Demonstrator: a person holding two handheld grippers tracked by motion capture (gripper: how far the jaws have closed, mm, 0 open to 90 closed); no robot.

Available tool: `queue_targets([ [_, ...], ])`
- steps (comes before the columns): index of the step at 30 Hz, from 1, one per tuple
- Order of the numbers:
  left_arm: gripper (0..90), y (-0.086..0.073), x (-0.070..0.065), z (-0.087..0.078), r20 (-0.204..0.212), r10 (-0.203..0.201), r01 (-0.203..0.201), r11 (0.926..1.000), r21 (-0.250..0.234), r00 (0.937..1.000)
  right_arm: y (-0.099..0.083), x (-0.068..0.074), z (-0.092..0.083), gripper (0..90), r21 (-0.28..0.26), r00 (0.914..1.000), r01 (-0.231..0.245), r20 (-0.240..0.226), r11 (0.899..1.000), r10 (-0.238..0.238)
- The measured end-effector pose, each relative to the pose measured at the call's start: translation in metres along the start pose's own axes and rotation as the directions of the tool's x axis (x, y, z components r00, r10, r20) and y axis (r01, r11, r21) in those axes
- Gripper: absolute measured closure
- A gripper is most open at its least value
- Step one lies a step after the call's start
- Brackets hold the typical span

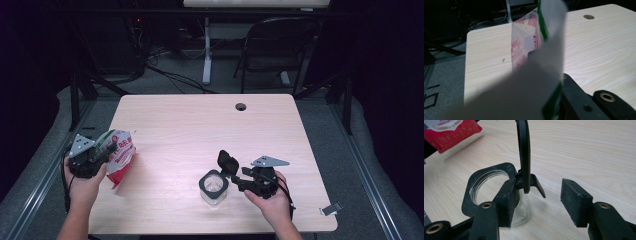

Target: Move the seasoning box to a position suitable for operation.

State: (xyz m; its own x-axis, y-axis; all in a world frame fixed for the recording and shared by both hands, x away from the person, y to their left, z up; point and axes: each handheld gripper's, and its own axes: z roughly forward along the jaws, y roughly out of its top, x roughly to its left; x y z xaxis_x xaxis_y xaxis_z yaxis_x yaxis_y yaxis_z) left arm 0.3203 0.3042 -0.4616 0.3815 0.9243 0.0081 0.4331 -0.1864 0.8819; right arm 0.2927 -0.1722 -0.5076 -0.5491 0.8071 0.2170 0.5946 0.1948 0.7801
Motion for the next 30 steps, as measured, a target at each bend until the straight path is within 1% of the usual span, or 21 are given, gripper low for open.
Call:
queue_targets([
  [5,90.0,0.006,-0.011,-0.002,0.024,0.039,-0.039,0.9992,0.0,0.999,0.0,0.0,-0.001,46.6,-0.012,1.0,-0.007,0.003,1.0,0.007],
  [9,90.0,0.01,-0.022,-0.002,0.064,0.059,-0.059,0.9982,-0.009,0.9962,0.0,0.0,-0.001,46.6,-0.002,1.0,0.002,0.001,1.0,-0.002],
  [12,90.0,0.013,-0.032,-0.001,0.104,0.081,-0.08,0.9967,-0.012,0.9913,0.0,0.0,0.0,46.6,-0.005,1.0,-0.001,0.002,1.0,0.001],
  [15,90.0,0.015,-0.046,0.002,0.13,0.121,-0.122,0.9925,-0.006,0.984,0.0,0.0,-0.001,46.6,-0.005,1.0,-0.001,0.002,1.0,0.001],
  [17,90.0,0.015,-0.055,0.004,0.152,0.144,-0.145,0.9894,-0.004,0.9778,0.0,0.0,-0.001,46.6,-0.006,1.0,-0.001,0.003,1.0,0.001],
  [21,90.0,0.014,-0.073,0.011,0.206,0.169,-0.173,0.985,0.0,0.9638,0.0,0.0,-0.001,46.6,-0.005,1.0,-0.001,0.003,1.0,0.001],
  [23,90.0,0.012,-0.082,0.015,0.231,0.172,-0.175,0.9845,-0.007,0.9576,0.0,0.0,-0.001,46.6,-0.004,1.0,0.0,0.003,1.0,0.0],
  [26,90.0,0.01,-0.094,0.02,0.271,0.177,-0.179,0.9837,-0.015,0.9464,0.0,0.0,-0.001,46.6,-0.004,1.0,-0.002,0.001,1.0,0.002],
  [27,90.0,0.01,-0.097,0.021,0.286,0.169,-0.171,0.9851,-0.02,0.9432,0.0,0.0,-0.001,46.6,-0.004,1.0,-0.001,0.003,1.0,0.001],
  [28,90.0,0.01,-0.101,0.022,0.303,0.169,-0.17,0.9852,-0.023,0.938,0.0,0.0,-0.001,46.6,-0.005,1.0,-0.002,0.005,1.0,0.002],
  [30,90.0,0.01,-0.11,0.024,0.318,0.178,-0.177,0.9837,-0.031,0.9314,0.0,0.0,0.0,46.7,-0.007,1.0,-0.003,0.004,1.0,0.003],
])
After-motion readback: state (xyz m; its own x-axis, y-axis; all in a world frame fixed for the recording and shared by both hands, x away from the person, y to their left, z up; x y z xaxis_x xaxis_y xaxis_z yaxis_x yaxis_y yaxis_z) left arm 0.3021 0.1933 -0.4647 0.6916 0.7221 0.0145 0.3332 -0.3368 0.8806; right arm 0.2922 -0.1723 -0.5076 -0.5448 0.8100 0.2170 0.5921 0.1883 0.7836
